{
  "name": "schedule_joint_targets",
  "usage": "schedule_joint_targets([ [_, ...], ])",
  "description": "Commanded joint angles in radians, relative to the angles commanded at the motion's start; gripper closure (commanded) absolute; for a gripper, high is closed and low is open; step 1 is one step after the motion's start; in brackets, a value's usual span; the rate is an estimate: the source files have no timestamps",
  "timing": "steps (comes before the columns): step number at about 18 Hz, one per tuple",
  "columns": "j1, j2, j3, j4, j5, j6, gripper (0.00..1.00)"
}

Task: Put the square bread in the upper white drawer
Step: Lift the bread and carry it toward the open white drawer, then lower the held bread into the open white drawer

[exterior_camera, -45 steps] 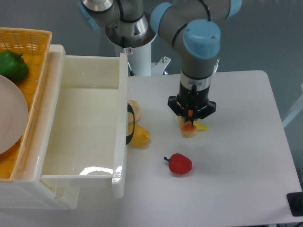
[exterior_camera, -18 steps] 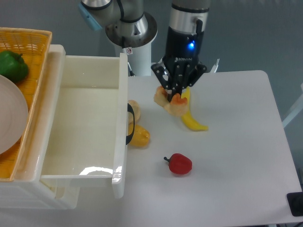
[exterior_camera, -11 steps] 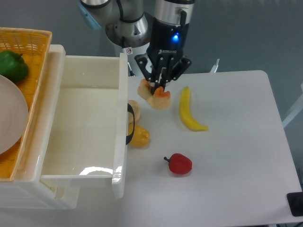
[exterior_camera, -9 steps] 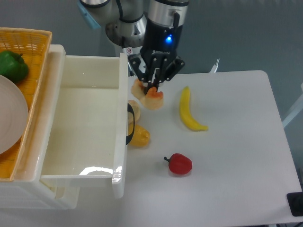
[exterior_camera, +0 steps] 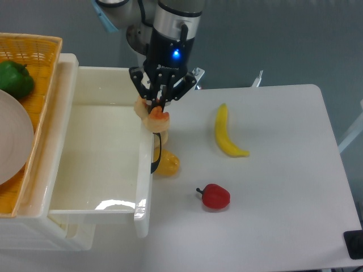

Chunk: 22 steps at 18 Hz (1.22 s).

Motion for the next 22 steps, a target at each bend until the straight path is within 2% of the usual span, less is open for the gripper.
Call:
schedule_joint_targets([
  [6, -0.038, 0.006, -0.048, -0.002, 0.006, 0.0, 0.76],
  [10, -0.055, -0.002, -0.051, -0.003, 0.008, -0.002, 0.76],
  [22, -0.111, -0.032, -0.055, -0.057, 0.009, -0.002, 0.72],
])
